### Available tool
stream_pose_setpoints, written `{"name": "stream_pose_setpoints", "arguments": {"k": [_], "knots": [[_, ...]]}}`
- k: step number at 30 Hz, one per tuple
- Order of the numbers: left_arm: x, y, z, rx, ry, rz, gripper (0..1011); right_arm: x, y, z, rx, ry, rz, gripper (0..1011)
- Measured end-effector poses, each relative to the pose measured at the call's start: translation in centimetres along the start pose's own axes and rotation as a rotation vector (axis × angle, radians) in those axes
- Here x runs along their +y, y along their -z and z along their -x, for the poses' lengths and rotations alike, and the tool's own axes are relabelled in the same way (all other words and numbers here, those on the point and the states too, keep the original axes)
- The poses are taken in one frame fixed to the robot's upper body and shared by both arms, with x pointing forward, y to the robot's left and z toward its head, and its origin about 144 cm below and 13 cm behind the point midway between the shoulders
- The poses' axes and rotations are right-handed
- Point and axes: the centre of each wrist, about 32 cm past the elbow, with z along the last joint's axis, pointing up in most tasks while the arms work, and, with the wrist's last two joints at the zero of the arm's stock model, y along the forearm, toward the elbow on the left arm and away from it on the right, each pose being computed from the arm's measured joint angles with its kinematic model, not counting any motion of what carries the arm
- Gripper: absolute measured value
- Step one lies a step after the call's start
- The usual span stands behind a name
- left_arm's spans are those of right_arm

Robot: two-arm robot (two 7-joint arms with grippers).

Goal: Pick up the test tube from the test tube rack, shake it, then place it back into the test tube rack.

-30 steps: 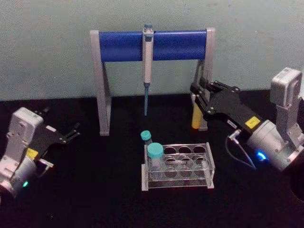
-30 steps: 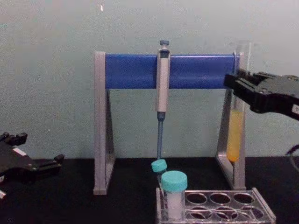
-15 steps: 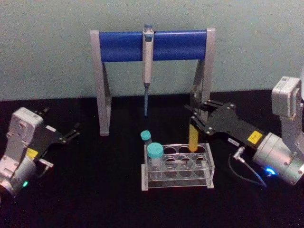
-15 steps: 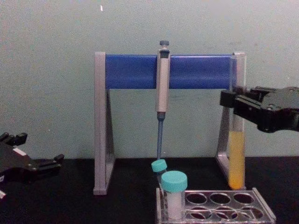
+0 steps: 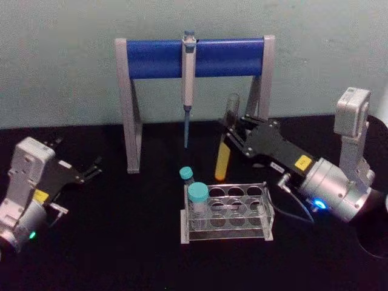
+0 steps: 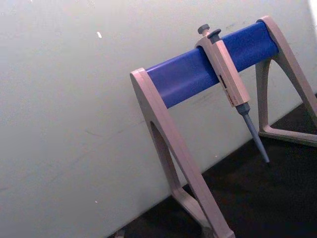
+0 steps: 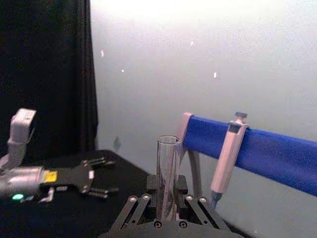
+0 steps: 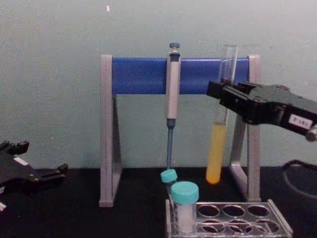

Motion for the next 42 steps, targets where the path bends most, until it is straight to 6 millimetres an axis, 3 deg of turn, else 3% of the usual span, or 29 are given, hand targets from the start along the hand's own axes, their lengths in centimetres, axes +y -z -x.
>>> {"name": "stream_pose_setpoints", "arguments": {"k": [9, 42], "knots": [[0.00, 0.00, 0.00, 0.000, 0.000, 0.000, 1001, 0.79, 0.89, -0.82, -0.019, 0.075, -0.028, 232], [0.00, 0.00, 0.00, 0.000, 0.000, 0.000, 1001, 0.42, 0.73, -0.76, -0.028, 0.106, -0.028, 232]]}}
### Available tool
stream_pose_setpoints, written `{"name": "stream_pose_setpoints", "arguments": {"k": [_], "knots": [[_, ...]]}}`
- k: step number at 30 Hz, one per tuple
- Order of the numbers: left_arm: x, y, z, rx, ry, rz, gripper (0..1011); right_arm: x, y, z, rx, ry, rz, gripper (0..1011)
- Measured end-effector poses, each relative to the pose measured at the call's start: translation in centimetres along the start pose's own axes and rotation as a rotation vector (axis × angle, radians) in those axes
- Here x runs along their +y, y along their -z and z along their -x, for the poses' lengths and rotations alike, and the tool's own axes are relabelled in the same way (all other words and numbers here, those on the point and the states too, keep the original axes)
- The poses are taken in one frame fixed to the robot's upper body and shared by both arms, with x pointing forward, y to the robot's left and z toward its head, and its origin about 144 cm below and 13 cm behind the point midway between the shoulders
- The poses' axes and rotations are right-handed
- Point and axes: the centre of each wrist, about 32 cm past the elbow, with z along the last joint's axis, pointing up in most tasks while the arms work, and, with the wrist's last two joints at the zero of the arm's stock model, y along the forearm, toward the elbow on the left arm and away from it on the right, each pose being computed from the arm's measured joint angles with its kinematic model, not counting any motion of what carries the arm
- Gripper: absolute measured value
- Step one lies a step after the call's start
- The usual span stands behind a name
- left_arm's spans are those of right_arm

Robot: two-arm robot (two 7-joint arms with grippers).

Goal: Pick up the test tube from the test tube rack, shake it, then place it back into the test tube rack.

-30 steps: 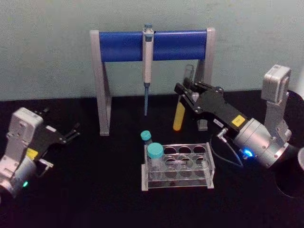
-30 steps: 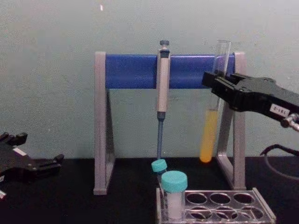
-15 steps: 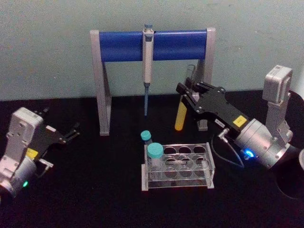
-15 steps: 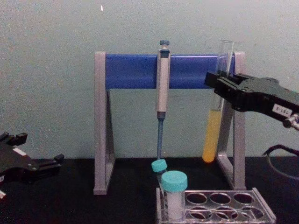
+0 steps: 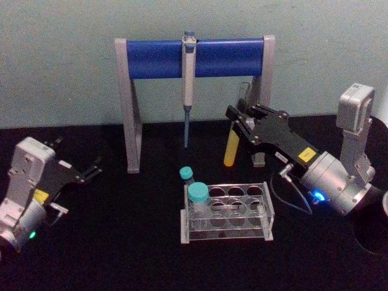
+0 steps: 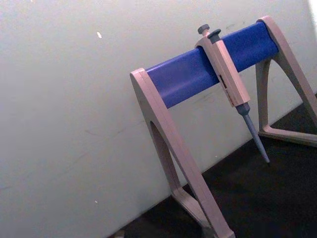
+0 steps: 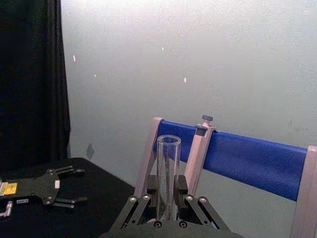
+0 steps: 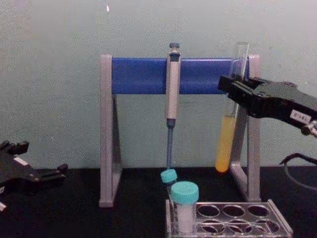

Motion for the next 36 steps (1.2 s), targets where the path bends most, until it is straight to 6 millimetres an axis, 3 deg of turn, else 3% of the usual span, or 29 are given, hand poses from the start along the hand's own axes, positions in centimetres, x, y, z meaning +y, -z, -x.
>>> {"name": "stream_pose_setpoints", "arguments": {"k": [24, 36], "knots": [[0.0, 0.0, 0.0, 0.000, 0.000, 0.000, 1001, -0.2, 0.0, 0.1, 0.003, -0.006, 0.001, 232], [0.0, 0.0, 0.0, 0.000, 0.000, 0.000, 1001, -1.8, -0.7, 0.4, 0.028, -0.104, -0.004, 232]]}}
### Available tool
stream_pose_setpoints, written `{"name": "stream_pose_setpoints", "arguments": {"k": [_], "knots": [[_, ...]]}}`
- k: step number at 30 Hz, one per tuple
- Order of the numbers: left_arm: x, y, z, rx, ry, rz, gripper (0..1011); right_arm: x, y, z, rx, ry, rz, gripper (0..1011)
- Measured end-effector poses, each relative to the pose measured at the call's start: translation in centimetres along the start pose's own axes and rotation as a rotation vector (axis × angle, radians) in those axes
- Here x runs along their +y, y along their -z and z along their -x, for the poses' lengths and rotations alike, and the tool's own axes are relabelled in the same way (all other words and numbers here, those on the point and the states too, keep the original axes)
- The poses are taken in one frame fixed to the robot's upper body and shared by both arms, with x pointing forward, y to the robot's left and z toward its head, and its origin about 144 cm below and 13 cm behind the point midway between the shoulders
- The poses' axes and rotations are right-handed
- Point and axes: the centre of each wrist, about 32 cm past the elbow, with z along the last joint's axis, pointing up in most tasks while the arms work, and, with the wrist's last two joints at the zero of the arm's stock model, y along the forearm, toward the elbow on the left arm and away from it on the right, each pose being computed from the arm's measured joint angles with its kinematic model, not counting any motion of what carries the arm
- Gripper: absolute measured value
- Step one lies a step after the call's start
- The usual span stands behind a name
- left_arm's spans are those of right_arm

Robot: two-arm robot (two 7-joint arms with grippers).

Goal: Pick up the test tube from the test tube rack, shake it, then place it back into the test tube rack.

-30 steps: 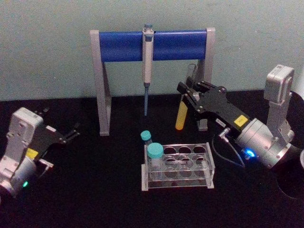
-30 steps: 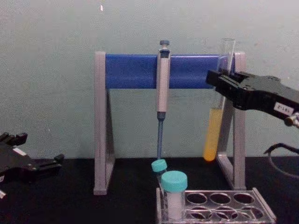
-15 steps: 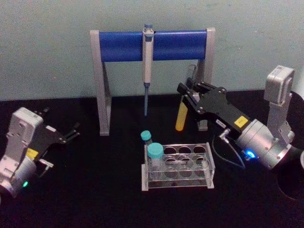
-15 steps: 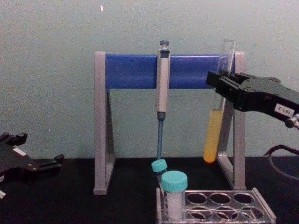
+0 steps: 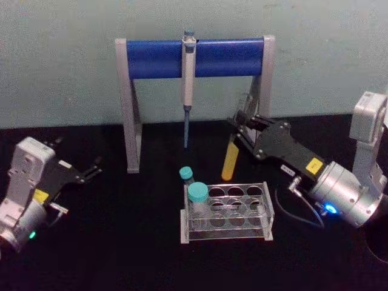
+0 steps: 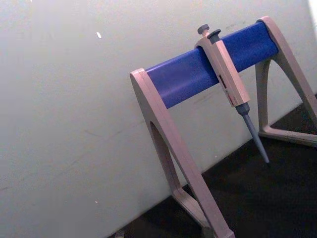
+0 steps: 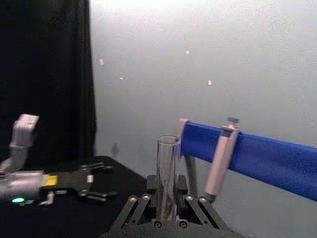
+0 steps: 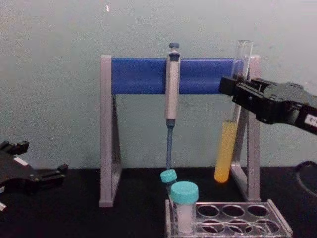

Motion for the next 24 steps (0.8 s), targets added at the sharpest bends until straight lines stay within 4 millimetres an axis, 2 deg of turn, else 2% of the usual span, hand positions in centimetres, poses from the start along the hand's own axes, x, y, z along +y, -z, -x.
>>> {"name": "stream_pose_setpoints", "arguments": {"k": [8, 24], "knots": [[0.0, 0.0, 0.0, 0.000, 0.000, 0.000, 1001, -1.0, 0.2, 0.6, 0.015, -0.069, 0.012, 232], [0.0, 0.0, 0.0, 0.000, 0.000, 0.000, 1001, -1.8, 1.7, 1.2, 0.030, -0.085, 0.053, 232]]}}
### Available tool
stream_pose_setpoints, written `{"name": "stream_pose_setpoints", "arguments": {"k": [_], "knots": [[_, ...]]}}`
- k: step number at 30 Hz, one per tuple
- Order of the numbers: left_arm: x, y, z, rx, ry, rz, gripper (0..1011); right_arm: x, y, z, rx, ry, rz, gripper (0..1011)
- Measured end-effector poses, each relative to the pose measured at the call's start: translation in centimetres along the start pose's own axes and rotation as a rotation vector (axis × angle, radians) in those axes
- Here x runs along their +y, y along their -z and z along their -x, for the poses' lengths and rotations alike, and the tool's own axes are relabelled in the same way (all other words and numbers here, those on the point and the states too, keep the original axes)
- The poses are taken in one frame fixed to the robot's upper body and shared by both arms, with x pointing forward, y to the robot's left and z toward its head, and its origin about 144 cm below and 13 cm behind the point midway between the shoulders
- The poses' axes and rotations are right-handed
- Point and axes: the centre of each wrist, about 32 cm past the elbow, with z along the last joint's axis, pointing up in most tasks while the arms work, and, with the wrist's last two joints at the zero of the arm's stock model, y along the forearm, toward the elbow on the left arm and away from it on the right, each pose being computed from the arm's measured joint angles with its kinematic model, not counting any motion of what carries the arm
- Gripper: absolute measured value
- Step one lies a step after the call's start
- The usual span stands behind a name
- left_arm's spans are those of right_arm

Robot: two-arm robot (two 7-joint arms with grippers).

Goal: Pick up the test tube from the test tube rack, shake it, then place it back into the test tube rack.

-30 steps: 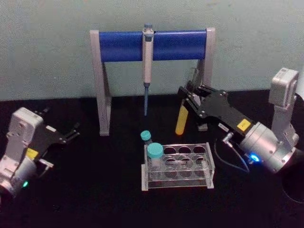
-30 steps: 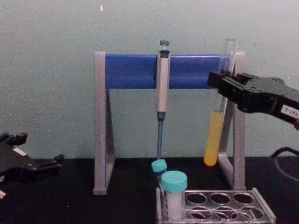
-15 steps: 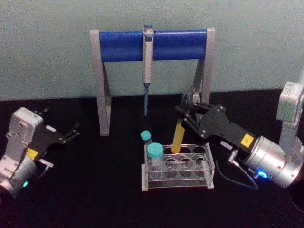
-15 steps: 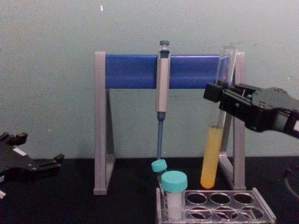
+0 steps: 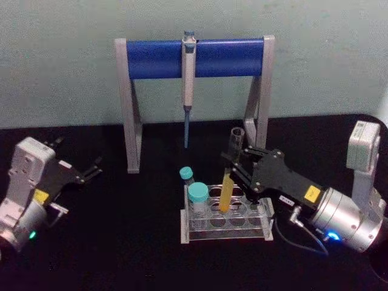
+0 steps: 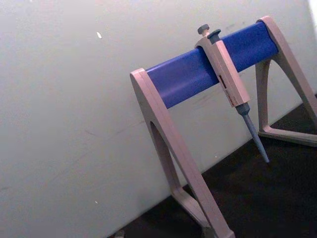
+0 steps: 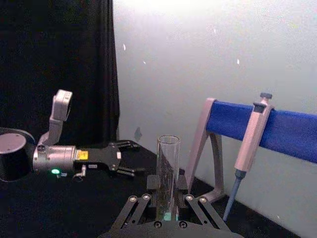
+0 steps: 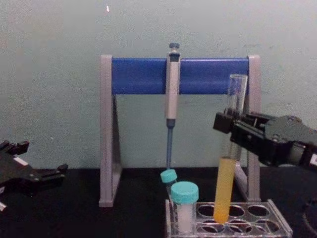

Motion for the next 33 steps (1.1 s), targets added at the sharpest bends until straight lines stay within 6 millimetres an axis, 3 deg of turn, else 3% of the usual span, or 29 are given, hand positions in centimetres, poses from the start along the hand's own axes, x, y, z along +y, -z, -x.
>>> {"name": "stream_pose_setpoints", "arguments": {"k": [33], "knots": [[0.0, 0.0, 0.0, 0.000, 0.000, 0.000, 1001, 0.8, 2.4, -0.3, 0.021, 0.040, 0.054, 232]]}}
